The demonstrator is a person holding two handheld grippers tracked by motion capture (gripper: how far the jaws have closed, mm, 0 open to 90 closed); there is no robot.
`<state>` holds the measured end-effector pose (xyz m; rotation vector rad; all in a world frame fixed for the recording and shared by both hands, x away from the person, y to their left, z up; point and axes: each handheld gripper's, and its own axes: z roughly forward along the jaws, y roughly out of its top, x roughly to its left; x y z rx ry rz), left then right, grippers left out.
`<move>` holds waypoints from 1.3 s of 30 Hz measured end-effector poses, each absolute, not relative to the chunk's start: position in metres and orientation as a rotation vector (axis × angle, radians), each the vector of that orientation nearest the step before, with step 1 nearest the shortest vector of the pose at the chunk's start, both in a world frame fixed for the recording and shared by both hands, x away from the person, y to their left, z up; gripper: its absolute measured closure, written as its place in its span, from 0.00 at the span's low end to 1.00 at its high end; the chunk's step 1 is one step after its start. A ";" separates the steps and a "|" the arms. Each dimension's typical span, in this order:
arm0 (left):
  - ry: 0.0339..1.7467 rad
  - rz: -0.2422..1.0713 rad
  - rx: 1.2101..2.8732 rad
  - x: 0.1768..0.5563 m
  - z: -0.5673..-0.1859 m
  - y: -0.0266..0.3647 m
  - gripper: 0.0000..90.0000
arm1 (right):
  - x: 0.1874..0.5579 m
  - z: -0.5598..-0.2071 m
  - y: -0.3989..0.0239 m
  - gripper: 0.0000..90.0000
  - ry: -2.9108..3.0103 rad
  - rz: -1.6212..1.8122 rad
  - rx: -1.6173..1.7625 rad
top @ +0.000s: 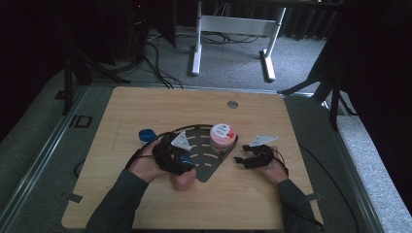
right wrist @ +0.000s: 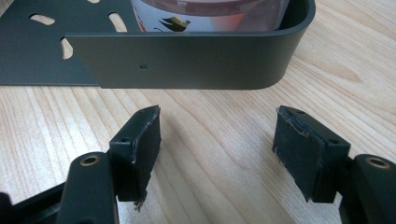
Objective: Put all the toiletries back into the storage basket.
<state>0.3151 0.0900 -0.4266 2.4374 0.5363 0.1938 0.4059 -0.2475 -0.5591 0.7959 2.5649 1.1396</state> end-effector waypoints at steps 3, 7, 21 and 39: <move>0.535 0.187 2.446 0.318 -0.426 0.087 0.59 | 0.406 -0.559 -0.248 0.35 2.565 1.141 0.797; 0.537 0.182 2.455 0.322 -0.426 0.083 0.59 | 0.406 -0.559 -0.248 0.35 2.566 1.141 0.797; 0.570 0.189 2.438 0.335 -0.426 0.076 0.59 | 0.406 -0.559 -0.248 0.35 2.567 1.146 0.802; 0.613 0.211 2.417 0.352 -0.423 0.072 0.59 | 0.407 -0.559 -0.248 0.35 2.569 1.151 0.807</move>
